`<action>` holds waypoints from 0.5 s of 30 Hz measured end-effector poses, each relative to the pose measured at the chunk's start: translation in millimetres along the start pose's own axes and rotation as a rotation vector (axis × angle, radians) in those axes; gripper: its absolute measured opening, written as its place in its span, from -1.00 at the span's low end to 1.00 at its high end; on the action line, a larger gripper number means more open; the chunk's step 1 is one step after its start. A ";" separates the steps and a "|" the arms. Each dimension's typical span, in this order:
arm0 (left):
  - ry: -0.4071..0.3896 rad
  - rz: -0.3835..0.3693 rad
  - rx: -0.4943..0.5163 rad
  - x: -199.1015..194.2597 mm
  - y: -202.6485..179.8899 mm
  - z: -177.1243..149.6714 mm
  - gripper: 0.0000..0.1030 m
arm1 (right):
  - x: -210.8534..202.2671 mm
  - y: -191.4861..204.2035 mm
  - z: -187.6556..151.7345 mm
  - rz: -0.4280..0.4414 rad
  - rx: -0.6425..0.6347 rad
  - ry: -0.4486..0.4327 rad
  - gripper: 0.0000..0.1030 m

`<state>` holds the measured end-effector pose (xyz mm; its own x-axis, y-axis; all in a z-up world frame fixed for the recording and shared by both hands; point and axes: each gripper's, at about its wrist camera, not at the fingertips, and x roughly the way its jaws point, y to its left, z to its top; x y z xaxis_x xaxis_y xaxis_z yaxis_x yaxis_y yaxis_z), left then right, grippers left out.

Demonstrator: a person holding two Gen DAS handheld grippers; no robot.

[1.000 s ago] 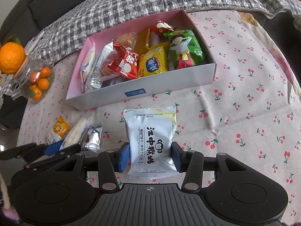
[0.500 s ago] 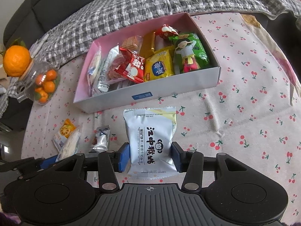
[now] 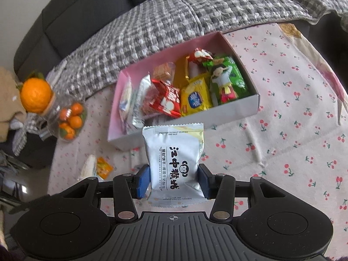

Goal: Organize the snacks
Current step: 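Carry both packets over the box, lower them in and open both tools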

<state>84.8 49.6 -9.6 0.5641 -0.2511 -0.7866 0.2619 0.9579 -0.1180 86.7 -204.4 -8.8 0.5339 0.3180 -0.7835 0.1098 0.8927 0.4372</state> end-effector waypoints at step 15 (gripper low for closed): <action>-0.034 -0.029 -0.119 18.3 -4.7 41.1 -0.58 | -7.5 6.3 52.5 0.004 0.081 -0.083 -0.10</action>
<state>126.1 34.8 1.4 0.5844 -0.2817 -0.7610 0.1846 0.9594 -0.2134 127.4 -218.0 23.0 0.6018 0.2913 -0.7436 0.1731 0.8614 0.4776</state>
